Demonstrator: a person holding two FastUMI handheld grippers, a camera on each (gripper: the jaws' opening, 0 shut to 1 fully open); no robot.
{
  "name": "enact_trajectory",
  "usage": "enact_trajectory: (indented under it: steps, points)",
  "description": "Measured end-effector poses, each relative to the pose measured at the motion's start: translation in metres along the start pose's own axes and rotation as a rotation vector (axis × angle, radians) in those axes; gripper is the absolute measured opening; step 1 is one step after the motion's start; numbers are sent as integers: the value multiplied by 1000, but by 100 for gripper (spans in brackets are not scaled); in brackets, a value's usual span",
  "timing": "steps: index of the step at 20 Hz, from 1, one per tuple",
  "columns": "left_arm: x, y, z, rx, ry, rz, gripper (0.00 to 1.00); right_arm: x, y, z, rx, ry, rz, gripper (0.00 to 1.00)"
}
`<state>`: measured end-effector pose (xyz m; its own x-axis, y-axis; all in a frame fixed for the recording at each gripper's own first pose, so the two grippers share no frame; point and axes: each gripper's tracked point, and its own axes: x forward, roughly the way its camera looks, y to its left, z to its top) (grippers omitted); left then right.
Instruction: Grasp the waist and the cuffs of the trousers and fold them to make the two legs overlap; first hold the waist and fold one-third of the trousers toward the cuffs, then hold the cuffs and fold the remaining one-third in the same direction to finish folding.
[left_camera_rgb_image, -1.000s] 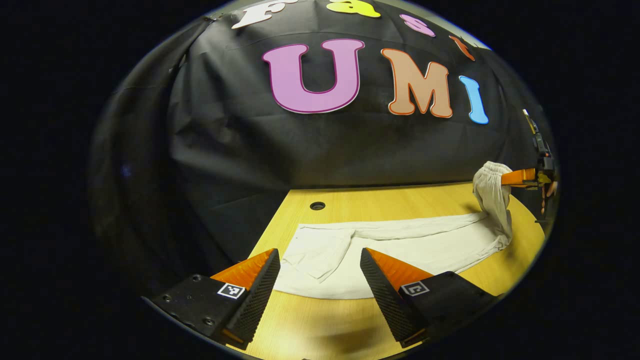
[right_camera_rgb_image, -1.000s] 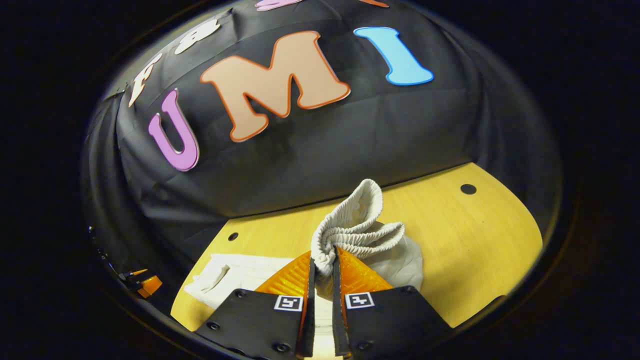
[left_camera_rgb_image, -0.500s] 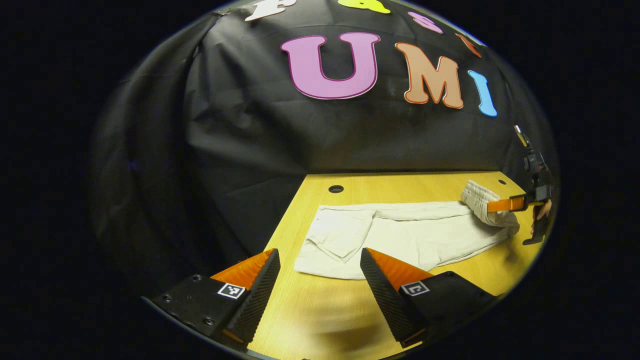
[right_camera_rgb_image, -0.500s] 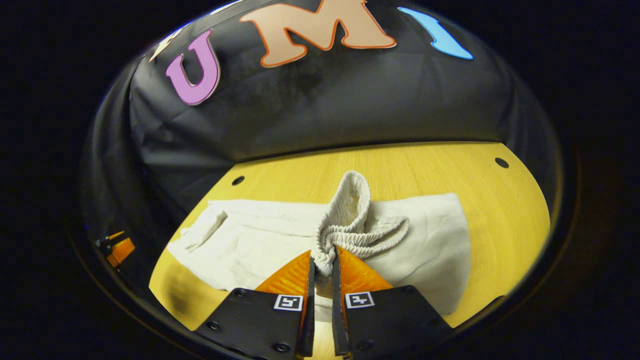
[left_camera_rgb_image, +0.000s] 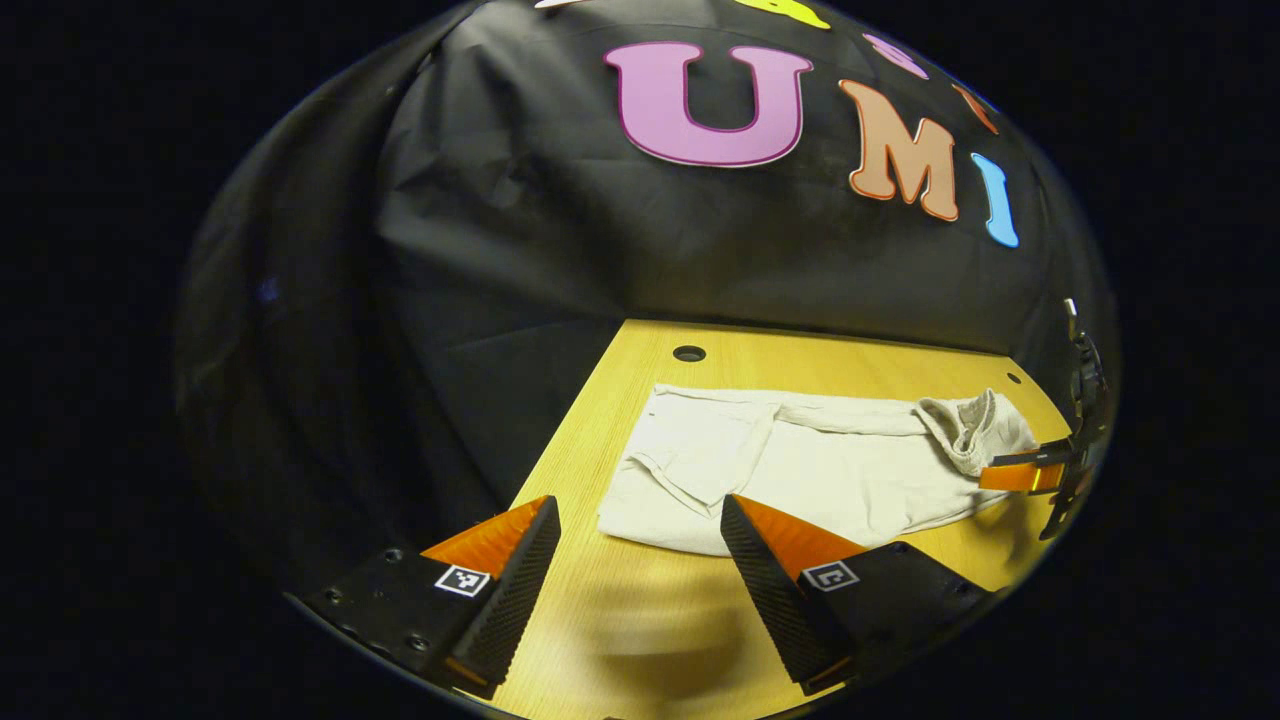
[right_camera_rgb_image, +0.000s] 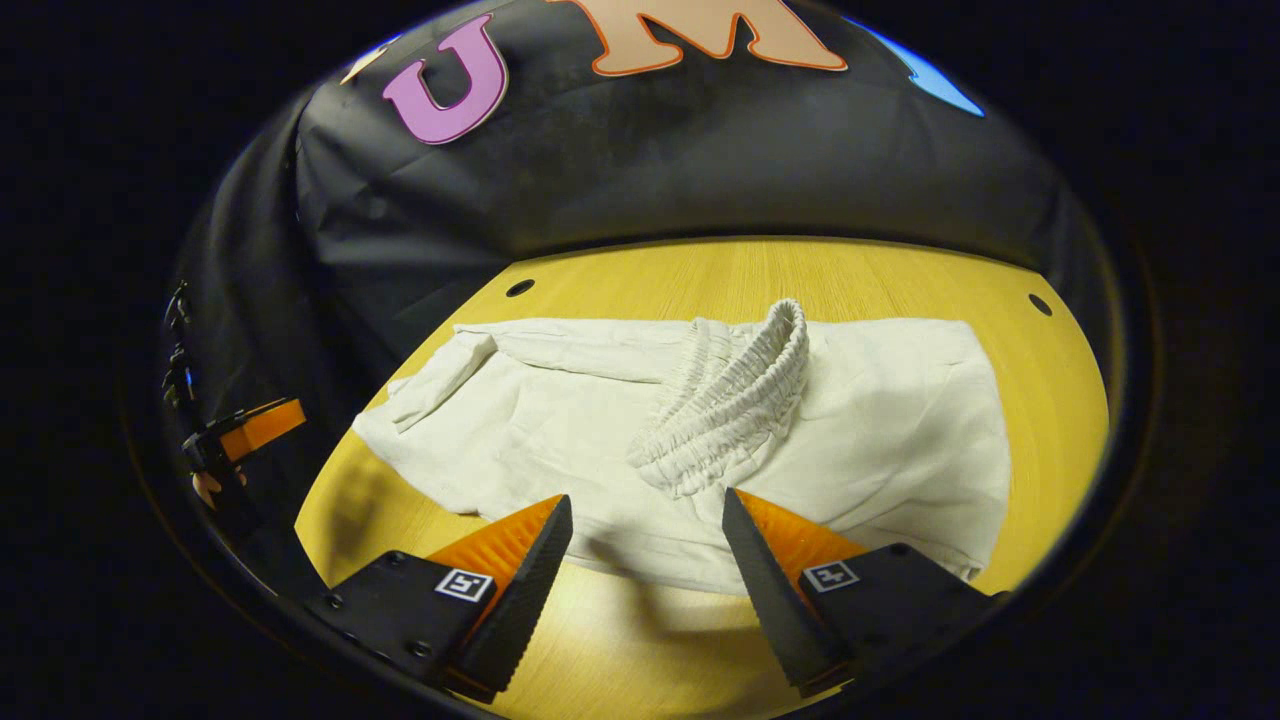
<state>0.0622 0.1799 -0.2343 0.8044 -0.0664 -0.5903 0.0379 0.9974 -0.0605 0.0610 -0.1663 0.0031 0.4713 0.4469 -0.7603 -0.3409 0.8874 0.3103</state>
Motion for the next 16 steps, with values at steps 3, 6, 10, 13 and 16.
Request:
enact_trajectory:
  steps: [3, 6, 10, 13, 16]
  points:
    - [29, 10, -2, -12, 13, -10, 92, -17, -3, 2, 3, -29, -19, 92]
    - [55, 15, -10, -40, 37, -37, 96, -26, -9, 3, 19, -50, -63, 96]
    - [87, 18, -22, -24, 67, -69, 98, -43, -25, -7, 52, -57, -130, 97]
    - [106, 17, -33, 1, 105, -82, 98, -49, -34, -16, 76, -47, -167, 92]
    - [115, 13, -47, 3, 153, -90, 98, -49, -35, -17, 82, -38, -184, 97]
